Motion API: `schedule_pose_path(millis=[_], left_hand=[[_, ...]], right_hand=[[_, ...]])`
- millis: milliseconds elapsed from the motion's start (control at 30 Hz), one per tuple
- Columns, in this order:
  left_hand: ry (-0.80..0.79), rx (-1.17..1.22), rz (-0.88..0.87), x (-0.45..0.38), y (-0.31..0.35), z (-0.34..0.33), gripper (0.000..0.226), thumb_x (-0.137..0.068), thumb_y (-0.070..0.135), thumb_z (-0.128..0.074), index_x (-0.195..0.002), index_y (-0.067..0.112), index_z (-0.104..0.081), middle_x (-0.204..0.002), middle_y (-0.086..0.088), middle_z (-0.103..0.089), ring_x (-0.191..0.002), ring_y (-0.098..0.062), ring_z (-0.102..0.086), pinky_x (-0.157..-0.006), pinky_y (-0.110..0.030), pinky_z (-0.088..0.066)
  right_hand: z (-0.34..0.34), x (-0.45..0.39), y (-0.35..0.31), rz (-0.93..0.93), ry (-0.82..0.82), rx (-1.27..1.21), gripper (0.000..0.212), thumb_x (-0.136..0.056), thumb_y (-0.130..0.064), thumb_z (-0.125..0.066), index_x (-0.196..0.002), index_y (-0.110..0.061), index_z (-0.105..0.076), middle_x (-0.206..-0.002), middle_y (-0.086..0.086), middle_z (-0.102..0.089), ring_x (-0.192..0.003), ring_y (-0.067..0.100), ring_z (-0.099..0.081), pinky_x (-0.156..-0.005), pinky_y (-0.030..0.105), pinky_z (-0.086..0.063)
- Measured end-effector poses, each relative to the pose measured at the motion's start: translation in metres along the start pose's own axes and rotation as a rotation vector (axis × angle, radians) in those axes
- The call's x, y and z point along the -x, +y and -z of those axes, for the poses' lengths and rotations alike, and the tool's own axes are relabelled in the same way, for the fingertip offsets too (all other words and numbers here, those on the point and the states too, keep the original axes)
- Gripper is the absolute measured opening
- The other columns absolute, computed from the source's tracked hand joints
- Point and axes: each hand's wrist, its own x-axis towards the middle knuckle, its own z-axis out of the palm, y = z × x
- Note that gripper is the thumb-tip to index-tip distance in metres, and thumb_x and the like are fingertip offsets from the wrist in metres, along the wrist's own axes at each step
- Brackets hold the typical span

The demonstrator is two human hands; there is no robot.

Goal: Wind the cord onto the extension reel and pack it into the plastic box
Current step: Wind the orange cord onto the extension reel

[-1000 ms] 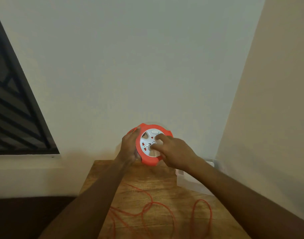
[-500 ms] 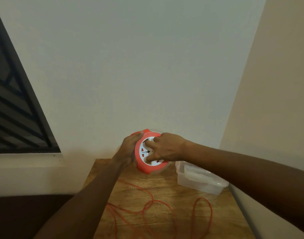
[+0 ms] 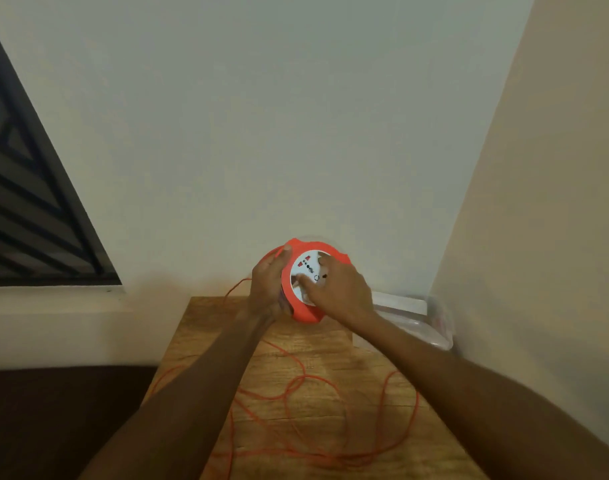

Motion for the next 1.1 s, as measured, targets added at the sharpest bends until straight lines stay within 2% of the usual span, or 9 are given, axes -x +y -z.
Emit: schedule_pose_path(millis=[100,167,233,300,367,467,600,833,1100], left_hand=[[0.044,-0.065,0.014,0.007,-0.013,0.008,0.026,-0.101,0.032,-0.066,-0.113,0.011,-0.075,-0.111,-0.018,-0.080,-0.100,-0.038,-0.077,-0.081,-0.048,-0.065],[0.037,-0.061,0.060,0.011,-0.019,0.015,0.029,-0.102,0.033,-0.065,-0.119,0.010,-0.073,-0.117,-0.019,-0.078,-0.103,-0.038,-0.077,-0.088,-0.051,-0.064],[0.025,-0.080,0.096,0.014,-0.023,0.020,0.029,-0.103,0.034,-0.062,-0.120,0.012,-0.072,-0.116,-0.018,-0.079,-0.097,-0.033,-0.079,-0.083,-0.047,-0.066],[-0.007,-0.085,0.127,0.017,-0.024,0.023,0.030,-0.104,0.033,-0.061,-0.121,0.011,-0.071,-0.116,-0.019,-0.078,-0.093,-0.033,-0.079,-0.081,-0.047,-0.066],[-0.053,-0.106,0.156,0.019,-0.025,0.025,0.032,-0.104,0.033,-0.060,-0.125,0.011,-0.071,-0.119,-0.021,-0.077,-0.098,-0.036,-0.076,-0.085,-0.051,-0.063],[-0.111,-0.172,0.192,0.022,-0.025,0.028,0.035,-0.105,0.035,-0.059,-0.130,0.013,-0.070,-0.122,-0.020,-0.076,-0.101,-0.038,-0.076,-0.083,-0.050,-0.065],[-0.158,-0.206,0.241,0.023,-0.026,0.037,0.038,-0.105,0.037,-0.057,-0.133,0.014,-0.068,-0.123,-0.019,-0.076,-0.101,-0.039,-0.077,-0.076,-0.047,-0.065],[-0.135,-0.148,0.234,0.017,-0.015,0.047,0.037,-0.102,0.037,-0.060,-0.130,0.015,-0.071,-0.124,-0.020,-0.075,-0.100,-0.039,-0.077,-0.074,-0.047,-0.066],[-0.232,-0.196,0.289,0.028,-0.019,0.057,0.041,-0.105,0.033,-0.055,-0.133,0.006,-0.066,-0.114,-0.019,-0.075,-0.089,-0.033,-0.076,-0.072,-0.043,-0.065]], right_hand=[[-0.016,0.021,0.004,-0.235,-0.061,-0.363,0.066,-0.086,-0.037,-0.066,-0.146,-0.021,-0.044,-0.141,0.000,-0.056,-0.122,0.022,-0.058,-0.096,0.035,-0.049],[-0.018,0.037,0.008,-0.186,-0.081,-0.314,0.070,-0.082,-0.030,-0.067,-0.146,-0.024,-0.039,-0.119,-0.001,-0.068,-0.102,0.020,-0.066,-0.082,0.034,-0.055],[-0.013,0.046,0.015,0.075,-0.057,-0.012,0.061,-0.081,-0.027,-0.063,-0.138,-0.026,-0.042,-0.097,0.000,-0.073,-0.086,0.023,-0.070,-0.068,0.035,-0.056],[0.000,0.045,0.023,0.432,-0.020,0.319,0.052,-0.080,-0.021,-0.068,-0.130,-0.025,-0.055,-0.106,0.007,-0.071,-0.085,0.030,-0.070,-0.059,0.035,-0.053],[0.017,0.037,0.031,0.708,-0.141,0.558,0.053,-0.078,-0.013,-0.075,-0.128,-0.026,-0.061,-0.122,0.012,-0.062,-0.092,0.031,-0.068,-0.053,0.033,-0.047],[0.031,0.025,0.035,0.895,-0.386,0.728,0.063,-0.085,-0.009,-0.070,-0.139,-0.034,-0.050,-0.144,0.015,-0.045,-0.104,0.030,-0.063,-0.055,0.031,-0.042],[0.028,0.020,0.030,1.087,-0.442,0.851,0.053,-0.089,-0.019,-0.071,-0.136,-0.033,-0.051,-0.149,0.016,-0.040,-0.099,0.034,-0.066,-0.057,0.033,-0.052],[0.014,0.021,0.010,1.056,-0.422,0.927,0.056,-0.092,-0.022,-0.068,-0.141,-0.033,-0.042,-0.156,0.015,-0.030,-0.095,0.034,-0.067,-0.057,0.038,-0.054],[0.011,0.010,-0.011,1.178,-0.592,1.014,0.066,-0.088,-0.024,-0.074,-0.144,-0.034,-0.040,-0.154,0.010,-0.036,-0.114,0.034,-0.061,-0.062,0.037,-0.053]])
